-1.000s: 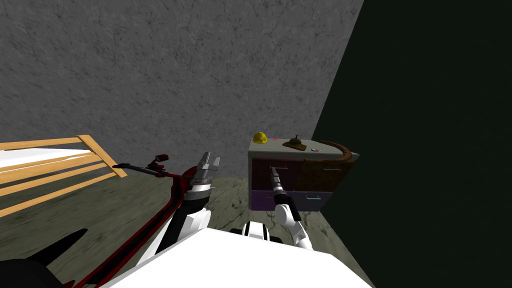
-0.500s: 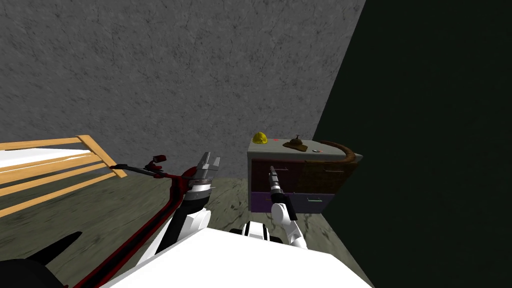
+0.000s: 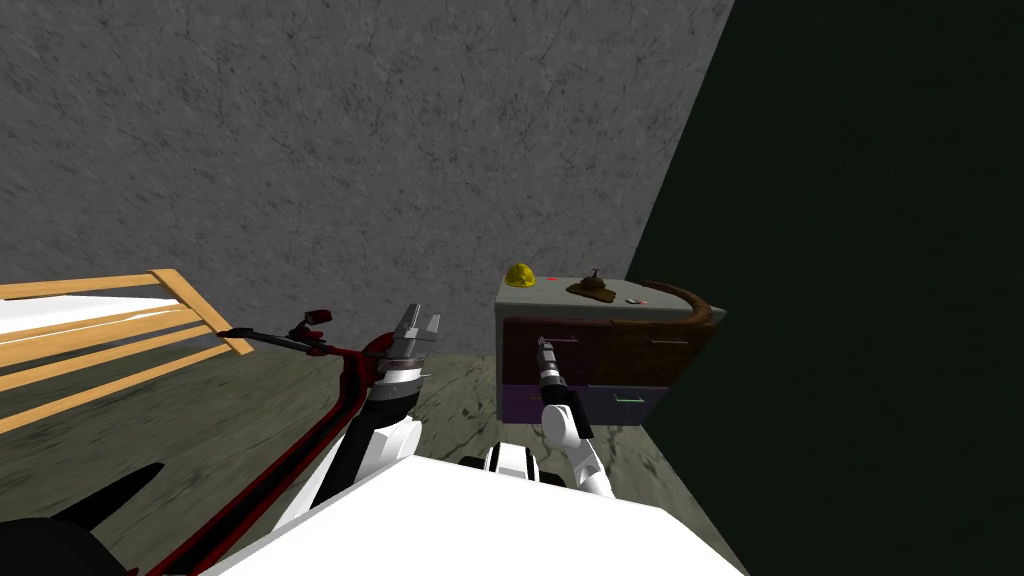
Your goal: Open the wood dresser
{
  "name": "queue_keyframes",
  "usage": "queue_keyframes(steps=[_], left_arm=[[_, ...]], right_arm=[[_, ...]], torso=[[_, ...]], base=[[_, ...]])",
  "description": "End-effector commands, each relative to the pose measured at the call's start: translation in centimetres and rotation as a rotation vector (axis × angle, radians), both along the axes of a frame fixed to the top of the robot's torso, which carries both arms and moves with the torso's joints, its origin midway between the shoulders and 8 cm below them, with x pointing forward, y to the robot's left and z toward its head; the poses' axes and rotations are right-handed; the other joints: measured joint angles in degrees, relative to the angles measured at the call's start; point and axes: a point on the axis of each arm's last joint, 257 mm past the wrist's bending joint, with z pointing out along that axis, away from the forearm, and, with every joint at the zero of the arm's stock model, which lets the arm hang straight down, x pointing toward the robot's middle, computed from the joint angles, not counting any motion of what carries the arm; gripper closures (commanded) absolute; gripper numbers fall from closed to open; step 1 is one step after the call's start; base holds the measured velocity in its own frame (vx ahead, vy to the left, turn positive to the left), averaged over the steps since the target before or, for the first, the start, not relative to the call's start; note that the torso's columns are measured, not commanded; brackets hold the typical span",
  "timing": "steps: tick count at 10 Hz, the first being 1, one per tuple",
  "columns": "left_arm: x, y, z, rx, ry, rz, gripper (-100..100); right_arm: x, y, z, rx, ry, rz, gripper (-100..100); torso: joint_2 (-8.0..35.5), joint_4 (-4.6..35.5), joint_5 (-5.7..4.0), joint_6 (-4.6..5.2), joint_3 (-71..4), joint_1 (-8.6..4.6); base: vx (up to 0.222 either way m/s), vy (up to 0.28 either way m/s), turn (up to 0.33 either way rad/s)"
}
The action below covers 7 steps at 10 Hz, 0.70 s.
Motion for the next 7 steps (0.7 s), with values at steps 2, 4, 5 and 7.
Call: queue_keyframes(steps=[2,4,5,7], left_arm=[[0.00,0.00,0.00,0.000,0.000,0.000,0],[0.00,0.00,-0.01,0.000,0.000,0.000,0],[0.00,0.00,0.00,0.000,0.000,0.000,0],[0.00,0.00,0.00,0.000,0.000,0.000,0]], right_arm=[[0.09,0.54,0.48,-0.002,0.002,0.016,100],[-0.20,0.95,-0.05,-0.003,0.014,0.026,100],[-0.22,0.98,0.02,-0.003,0.013,0.027,100],[-0.31,1.09,0.31,-0.003,0.008,0.030,100]], torso=[[0.1,0.1,-0.02,0.12,0.1,-0.16],[-0.4,0.2,0.04,0.09,-0.2,-0.03],[-0.2,0.1,0.05,0.04,-0.2,0.10],[-0.1,0.1,0.00,0.08,0.0,-0.09]], base=[[-0.207,-0.035,-0.052],[-0.110,0.003,-0.015],[-0.161,-0.024,-0.043],[-0.180,-0.029,-0.024]])
